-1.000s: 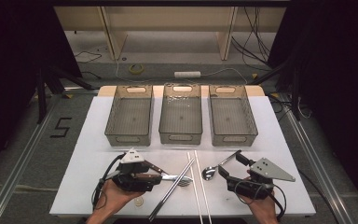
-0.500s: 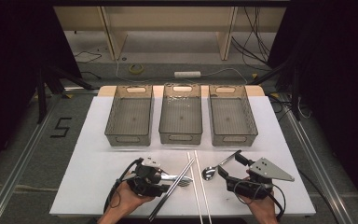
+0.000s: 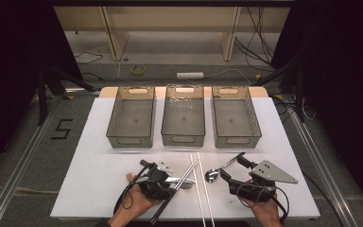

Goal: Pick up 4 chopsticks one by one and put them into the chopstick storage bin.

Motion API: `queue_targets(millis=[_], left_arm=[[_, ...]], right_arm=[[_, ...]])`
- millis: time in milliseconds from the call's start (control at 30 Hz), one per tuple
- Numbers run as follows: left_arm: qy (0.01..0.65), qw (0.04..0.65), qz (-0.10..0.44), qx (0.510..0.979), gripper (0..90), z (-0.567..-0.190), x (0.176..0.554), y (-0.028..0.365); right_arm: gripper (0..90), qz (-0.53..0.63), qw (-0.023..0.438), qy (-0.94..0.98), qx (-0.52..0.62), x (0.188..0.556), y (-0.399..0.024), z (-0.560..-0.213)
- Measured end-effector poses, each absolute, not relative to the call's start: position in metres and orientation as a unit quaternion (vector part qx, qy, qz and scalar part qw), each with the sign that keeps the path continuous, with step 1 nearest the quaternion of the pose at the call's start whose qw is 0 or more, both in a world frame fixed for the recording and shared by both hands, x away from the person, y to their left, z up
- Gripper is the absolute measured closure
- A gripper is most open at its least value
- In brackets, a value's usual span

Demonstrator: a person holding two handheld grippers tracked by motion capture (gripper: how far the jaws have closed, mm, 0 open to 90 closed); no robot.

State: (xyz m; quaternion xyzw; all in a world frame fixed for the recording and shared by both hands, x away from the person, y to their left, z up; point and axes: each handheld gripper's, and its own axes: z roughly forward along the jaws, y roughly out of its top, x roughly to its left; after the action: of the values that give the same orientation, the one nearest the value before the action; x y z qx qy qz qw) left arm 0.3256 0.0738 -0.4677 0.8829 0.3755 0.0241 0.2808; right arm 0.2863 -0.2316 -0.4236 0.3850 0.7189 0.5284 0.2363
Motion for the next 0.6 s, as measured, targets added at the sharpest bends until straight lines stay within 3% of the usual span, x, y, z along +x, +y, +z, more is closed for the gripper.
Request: queue_targets(millis=[600], left_arm=[[0.374,0.267,0.032,0.887,77.7,-0.4728,0.3295,0.0701]], right_arm=[[25.3,0.526,0.238,0.72,0.386,0.2867,-0.2308,-0.4241]])
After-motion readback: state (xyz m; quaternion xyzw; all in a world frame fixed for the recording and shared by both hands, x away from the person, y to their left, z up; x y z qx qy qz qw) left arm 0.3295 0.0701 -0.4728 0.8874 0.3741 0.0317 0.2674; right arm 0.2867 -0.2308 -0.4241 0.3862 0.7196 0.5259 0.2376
